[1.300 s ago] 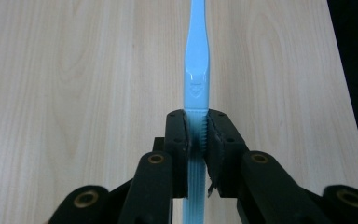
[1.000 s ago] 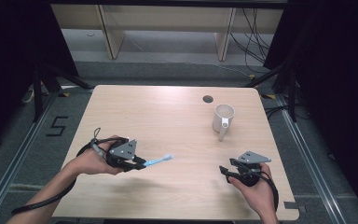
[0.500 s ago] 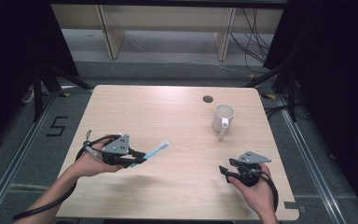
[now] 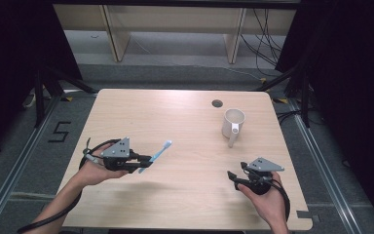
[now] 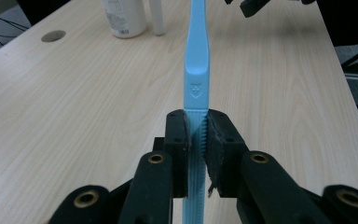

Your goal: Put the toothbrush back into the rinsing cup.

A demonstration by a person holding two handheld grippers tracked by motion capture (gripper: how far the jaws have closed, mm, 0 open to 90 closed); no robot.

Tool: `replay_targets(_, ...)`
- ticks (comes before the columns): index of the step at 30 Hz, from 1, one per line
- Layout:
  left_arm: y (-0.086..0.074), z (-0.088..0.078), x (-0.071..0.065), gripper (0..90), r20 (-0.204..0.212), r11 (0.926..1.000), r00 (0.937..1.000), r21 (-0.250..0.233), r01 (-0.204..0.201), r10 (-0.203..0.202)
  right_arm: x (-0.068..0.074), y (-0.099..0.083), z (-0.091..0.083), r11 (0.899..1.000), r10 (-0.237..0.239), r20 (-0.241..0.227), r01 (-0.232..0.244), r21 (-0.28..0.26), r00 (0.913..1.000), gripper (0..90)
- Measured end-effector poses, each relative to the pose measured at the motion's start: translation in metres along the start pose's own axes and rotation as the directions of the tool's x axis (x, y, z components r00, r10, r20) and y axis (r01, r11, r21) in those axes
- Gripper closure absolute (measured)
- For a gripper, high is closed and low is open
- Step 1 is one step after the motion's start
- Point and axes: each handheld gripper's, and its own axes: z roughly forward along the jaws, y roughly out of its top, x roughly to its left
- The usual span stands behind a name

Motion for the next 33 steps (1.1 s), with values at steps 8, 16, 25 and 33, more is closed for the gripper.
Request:
replay_targets(8, -0.0024, 0.0039, -0.0003, 78.8, -0.053, 0.9967, 0.9982, -0.078, 0.026, -0.03, 0.0, -0.0004, -0.0022, 1.0, 0.017, 0.04, -0.017, -0.011, 0.9991, 36.9)
replay_targets(16, -0.0033, 0.0037, -0.002, 78.8, -0.072, 0.9911, 0.9955, -0.123, 0.052, -0.061, -0.0039, 0.0009, -0.0055, 0.999, 0.001, 0.059, 0.002, -0.046, 0.9983, 37.5)
replay_targets(25, -0.0022, 0.0054, -0.0007, 78.8, -0.089, 0.9839, 0.9929, -0.167, 0.063, -0.079, -0.0029, 0.0007, -0.0013, 0.998, 0.0, 0.062, 0.004, -0.066, 0.9981, 37.6)
replay_targets(33, 0.0027, 0.0068, 0.0004, 78.8, -0.113, 0.9786, 0.9898, -0.196, 0.063, -0.086, -0.0005, 0.0017, 0.0015, 0.996, 0.031, 0.036, -0.028, -0.081, 0.9989, 37.8)
